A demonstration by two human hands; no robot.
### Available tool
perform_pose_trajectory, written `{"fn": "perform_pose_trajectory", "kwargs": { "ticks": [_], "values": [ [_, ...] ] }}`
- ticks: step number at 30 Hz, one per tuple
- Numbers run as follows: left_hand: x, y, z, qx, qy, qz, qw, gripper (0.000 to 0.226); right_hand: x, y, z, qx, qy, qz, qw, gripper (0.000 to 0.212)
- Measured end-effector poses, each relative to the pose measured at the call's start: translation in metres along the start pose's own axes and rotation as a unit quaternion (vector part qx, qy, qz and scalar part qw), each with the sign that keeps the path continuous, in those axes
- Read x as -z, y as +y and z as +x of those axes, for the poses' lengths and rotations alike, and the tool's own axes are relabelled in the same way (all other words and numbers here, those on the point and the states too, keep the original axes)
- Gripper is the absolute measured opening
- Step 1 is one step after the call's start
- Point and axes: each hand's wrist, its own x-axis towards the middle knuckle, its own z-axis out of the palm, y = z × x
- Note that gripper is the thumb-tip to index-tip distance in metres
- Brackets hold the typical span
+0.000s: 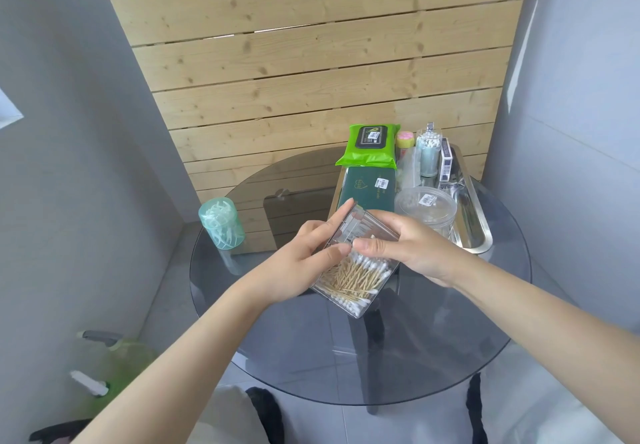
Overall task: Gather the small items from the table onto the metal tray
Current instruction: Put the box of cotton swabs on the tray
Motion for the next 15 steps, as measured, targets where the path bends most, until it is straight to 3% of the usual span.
{"fn": "perform_pose_trajectory", "kwargs": {
  "ticks": [5,11,13,15],
  "values": [
    [-0.006,-0.005,0.003,0.001,-0.047,-0.086,0.995,0.056,-0.003,0.003,0.001,0.011,0.007,0.052,0.999,0.053],
    [-0.013,-0.008,0.005,0.004,-0.082,-0.110,0.990,0.062,0.001,0.008,-0.001,-0.009,-0.027,0.086,0.996,0.041],
    [-0.011,-0.001,0.008,-0.008,-0.056,-0.186,0.981,0.057,0.005,0.006,0.000,-0.017,-0.020,0.090,0.996,0.043],
    [0.000,0.006,0.012,0.022,0.020,-0.239,0.970,0.048,0.011,0.002,0.003,-0.014,0.003,0.091,0.996,0.063]
  ]
}}
